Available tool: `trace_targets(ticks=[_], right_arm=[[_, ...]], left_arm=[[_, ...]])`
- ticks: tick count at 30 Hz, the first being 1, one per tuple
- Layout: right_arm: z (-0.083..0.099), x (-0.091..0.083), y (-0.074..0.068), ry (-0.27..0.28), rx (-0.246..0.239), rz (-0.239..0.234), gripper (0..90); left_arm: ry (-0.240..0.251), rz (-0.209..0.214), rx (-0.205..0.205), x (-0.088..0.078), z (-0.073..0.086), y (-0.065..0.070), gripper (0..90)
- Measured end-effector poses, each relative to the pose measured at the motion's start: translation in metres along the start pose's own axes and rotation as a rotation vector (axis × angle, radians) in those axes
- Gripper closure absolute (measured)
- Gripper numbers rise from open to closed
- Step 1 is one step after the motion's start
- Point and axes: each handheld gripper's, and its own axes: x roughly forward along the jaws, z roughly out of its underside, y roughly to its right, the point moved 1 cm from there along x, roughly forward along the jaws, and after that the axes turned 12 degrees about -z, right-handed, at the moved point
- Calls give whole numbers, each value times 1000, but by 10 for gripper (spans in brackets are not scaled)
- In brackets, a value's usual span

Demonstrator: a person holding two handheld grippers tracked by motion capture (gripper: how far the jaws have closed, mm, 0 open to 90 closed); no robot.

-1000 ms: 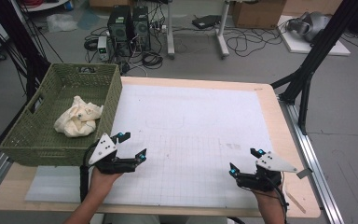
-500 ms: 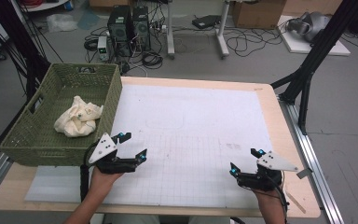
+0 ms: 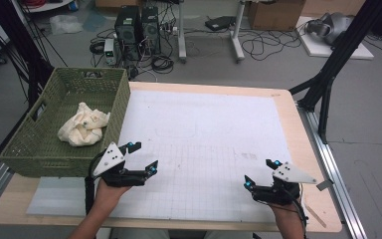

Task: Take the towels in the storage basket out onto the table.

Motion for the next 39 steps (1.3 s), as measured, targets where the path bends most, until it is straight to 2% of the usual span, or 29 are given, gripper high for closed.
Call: trace_targets(ticks=[3,9,15,17,18,24,30,31,33,35,36,37,39], right_arm=[[0,0,0,1,4,-5,97],[-1,0,-1,0,1,-14,97],[-1,1,-2,3,6,-18,97],[-1,1,-1,4,5,-17,97],[-1,1,-1,1,8,-16,97],[-1,1,-1,3,9,-13,97],[-1,0,-1,2,11,-13,97],[-1,0,-1,2,8,-13,97],[-1,1,-2,3,11,-15,97],[-1,1,-2,1,7,-14,97],[-2,1,-2,1,4,-15,97],[-2,1,-2,-1,5,-16,97],[-2,1,-2,-1,7,-15,97]], left_arm=[[-10,18,-12,-1,-4,0,151],[-11,24,-10,-2,-11,1,151],[-3,40,-24,-6,-20,-5,151],[7,36,-32,-9,-26,-10,151],[21,32,-40,-13,-34,-15,151],[46,14,-48,-23,-50,-29,151],[66,-17,-42,-35,-68,-49,151],[66,-17,-42,-35,-68,-49,151],[70,-37,-43,-39,-76,-59,151],[69,-42,-43,-40,-79,-64,150],[71,-55,-45,-42,-85,-73,150],[71,-55,-45,-42,-85,-73,151],[72,-73,-46,-44,-91,-83,151]])
